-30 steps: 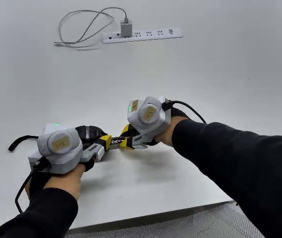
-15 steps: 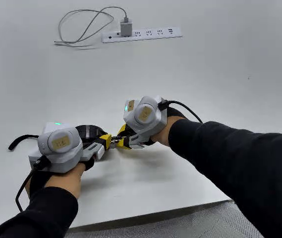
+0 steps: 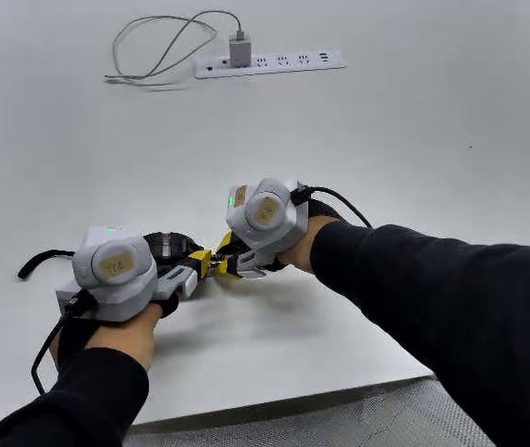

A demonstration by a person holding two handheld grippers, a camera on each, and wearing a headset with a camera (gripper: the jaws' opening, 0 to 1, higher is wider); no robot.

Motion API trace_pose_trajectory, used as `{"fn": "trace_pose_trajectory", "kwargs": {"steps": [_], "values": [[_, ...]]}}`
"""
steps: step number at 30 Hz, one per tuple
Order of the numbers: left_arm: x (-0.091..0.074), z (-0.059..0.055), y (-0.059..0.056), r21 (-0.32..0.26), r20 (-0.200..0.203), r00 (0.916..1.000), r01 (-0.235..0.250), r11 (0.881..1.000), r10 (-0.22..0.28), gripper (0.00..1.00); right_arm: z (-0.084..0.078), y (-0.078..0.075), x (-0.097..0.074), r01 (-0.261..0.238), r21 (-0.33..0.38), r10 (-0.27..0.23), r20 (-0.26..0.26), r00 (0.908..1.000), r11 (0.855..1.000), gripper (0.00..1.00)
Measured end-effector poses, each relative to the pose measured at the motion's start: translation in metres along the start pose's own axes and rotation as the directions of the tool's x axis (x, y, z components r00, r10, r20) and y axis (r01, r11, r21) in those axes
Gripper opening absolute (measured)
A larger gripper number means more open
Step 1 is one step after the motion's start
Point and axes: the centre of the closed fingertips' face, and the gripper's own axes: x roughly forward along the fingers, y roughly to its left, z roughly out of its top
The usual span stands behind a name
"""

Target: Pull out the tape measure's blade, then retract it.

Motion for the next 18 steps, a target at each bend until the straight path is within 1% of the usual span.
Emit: {"fn": "trace_pose_trajectory", "kwargs": {"steps": [10,14,18], "values": [[-0.0005,-0.0002,-0.0001,0.000,-0.002,1.0000,0.000,1.000,0.000,0.58,0.0013,0.0011,0.0017,-0.007,-0.003,0.007,-0.010,0.9999,1.000,0.10],[0.0001,-0.0002,0.0005,0.000,-0.002,1.0000,0.000,1.000,0.000,0.58,0.0020,0.0016,0.0023,-0.010,-0.020,0.010,-0.013,0.9999,1.000,0.10],[0.0001,-0.0004,0.0004,0.000,-0.003,1.0000,-0.001,1.000,0.001,0.58,0.0031,0.0021,0.0033,-0.019,-0.023,0.018,-0.011,0.9998,1.000,0.10]]}}
